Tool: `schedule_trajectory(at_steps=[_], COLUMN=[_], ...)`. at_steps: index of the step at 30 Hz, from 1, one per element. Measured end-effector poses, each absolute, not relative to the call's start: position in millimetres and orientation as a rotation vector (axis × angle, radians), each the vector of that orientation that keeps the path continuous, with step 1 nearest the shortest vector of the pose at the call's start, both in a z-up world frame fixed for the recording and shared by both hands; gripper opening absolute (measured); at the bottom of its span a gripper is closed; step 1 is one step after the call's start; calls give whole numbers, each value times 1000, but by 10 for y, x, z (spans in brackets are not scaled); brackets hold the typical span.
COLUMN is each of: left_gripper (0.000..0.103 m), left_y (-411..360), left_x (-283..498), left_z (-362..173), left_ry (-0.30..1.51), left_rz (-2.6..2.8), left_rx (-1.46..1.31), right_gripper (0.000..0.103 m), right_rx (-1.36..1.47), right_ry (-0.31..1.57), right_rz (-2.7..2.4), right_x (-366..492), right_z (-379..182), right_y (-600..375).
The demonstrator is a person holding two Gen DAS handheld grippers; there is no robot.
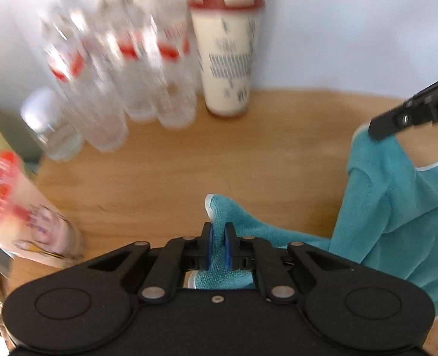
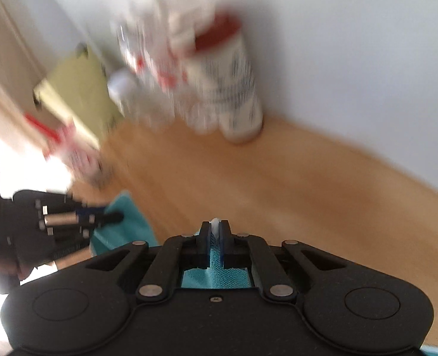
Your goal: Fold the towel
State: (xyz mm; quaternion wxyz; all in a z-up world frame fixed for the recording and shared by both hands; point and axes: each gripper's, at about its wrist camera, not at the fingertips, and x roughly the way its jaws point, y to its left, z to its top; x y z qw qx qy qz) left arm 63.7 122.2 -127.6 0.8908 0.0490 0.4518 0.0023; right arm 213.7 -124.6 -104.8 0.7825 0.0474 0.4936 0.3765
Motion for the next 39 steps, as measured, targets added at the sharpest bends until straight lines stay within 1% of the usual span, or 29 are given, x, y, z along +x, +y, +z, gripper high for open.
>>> schedule_trajectory(at_steps=[3, 6, 11, 13, 15, 16, 18, 19, 20, 21, 23, 26, 28, 29, 31, 33, 36, 39], left_gripper=[7, 7, 7, 7, 8, 9, 18, 20, 27, 34, 35, 36, 38, 38, 42, 43, 43, 43], left_y=[1263, 1279, 1268, 1258, 1250, 1238, 1222, 1212, 1207, 1210, 1254, 1354, 1406, 1414, 1441, 1443, 1393, 1306], left_x=[412, 227, -116, -220, -268, -284, -293, -299, -312, -329, -338, -285, -218, -216, -195, -158, 4, 334], left_z=[-1024, -981, -1369, -1579, -1669, -1713, -1742, -1728, -1690, -1629, -1531, -1376, -1264, -1204, -1083, -1026, -1016, -1124], left_ry=[858, 844, 997, 1087, 1115, 1145, 1182, 1189, 1190, 1182, 1175, 1159, 1135, 1126, 1100, 1088, 1071, 1060], left_rz=[63, 112, 151, 141, 127, 106, 79, 58, 42, 33, 16, -10, -18, -19, -16, -34, -67, -110], left_rx=[101, 118, 126, 114, 109, 104, 91, 87, 91, 102, 96, 83, 74, 63, 24, 20, 73, 105], right_gripper=[5, 5, 5, 5, 6, 6, 8, 8, 9, 19, 27, 27, 29, 30, 30, 30, 30, 30], right_rx=[152, 92, -4, -39, -100, -122, -148, -154, -167, -153, -123, -95, -53, -41, -41, -30, 48, 74], right_ry=[992, 1024, 1159, 1210, 1240, 1246, 1248, 1244, 1225, 1221, 1189, 1152, 1166, 1177, 1225, 1264, 1302, 1327], right_rz=[788, 729, 628, 604, 592, 575, 554, 546, 505, 494, 448, 356, 306, 280, 149, 62, -36, -119], right_x=[2056, 1975, 1858, 1786, 1721, 1710, 1690, 1685, 1674, 1665, 1608, 1505, 1458, 1421, 1221, 1036, 822, 643], right_z=[-832, -978, -1475, -1681, -1852, -1901, -1968, -1974, -1949, -1926, -1835, -1725, -1704, -1708, -1786, -1867, -1949, -1983], right_y=[-1428, -1501, -1528, -1503, -1438, -1414, -1398, -1404, -1439, -1488, -1635, -1932, -2124, -2231, -2594, -2870, -3140, -3292])
